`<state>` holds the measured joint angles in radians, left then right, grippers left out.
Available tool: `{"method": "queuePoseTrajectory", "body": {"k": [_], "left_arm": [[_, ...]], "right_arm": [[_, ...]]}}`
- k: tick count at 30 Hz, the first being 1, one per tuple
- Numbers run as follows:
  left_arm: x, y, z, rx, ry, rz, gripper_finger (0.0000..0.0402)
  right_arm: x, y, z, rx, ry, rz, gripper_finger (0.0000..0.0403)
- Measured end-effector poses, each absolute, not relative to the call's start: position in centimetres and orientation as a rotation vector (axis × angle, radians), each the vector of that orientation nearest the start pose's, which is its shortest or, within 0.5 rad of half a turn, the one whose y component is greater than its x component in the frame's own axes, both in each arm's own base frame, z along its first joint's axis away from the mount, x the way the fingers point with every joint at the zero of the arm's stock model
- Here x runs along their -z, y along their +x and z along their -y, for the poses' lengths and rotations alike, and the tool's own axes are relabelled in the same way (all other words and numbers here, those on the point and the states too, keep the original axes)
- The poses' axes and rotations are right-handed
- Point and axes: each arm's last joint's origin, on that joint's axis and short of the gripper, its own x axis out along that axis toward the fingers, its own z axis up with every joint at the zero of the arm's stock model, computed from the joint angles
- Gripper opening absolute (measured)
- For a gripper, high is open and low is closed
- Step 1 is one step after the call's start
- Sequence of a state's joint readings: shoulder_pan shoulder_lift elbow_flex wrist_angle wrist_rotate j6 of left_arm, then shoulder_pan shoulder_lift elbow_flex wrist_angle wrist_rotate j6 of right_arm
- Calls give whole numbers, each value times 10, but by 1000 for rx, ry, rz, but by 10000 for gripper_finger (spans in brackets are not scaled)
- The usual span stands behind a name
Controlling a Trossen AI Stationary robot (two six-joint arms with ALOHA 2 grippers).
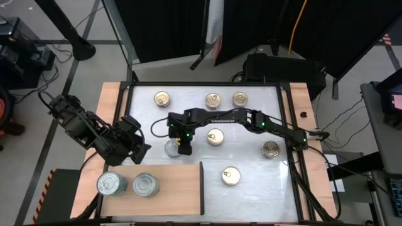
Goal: Stack canned seafood by type on shelf
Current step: Stack the green tuna can on top of the green tuna can on the shelf
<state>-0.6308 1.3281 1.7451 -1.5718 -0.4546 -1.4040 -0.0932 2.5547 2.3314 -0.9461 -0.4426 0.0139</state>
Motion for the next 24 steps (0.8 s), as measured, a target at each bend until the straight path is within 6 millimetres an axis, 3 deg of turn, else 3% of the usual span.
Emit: {"method": "queuePoseTrajectory", "body": {"k": [9, 24], "left_arm": [[-428, 164, 104, -523, -690, -861, 228], [-428, 164, 104, -523, -691, -861, 228]], "right_arm": [[-157, 527, 35, -308, 338, -1168, 0], [-153, 512, 59, -324, 310, -1273, 0]]}}
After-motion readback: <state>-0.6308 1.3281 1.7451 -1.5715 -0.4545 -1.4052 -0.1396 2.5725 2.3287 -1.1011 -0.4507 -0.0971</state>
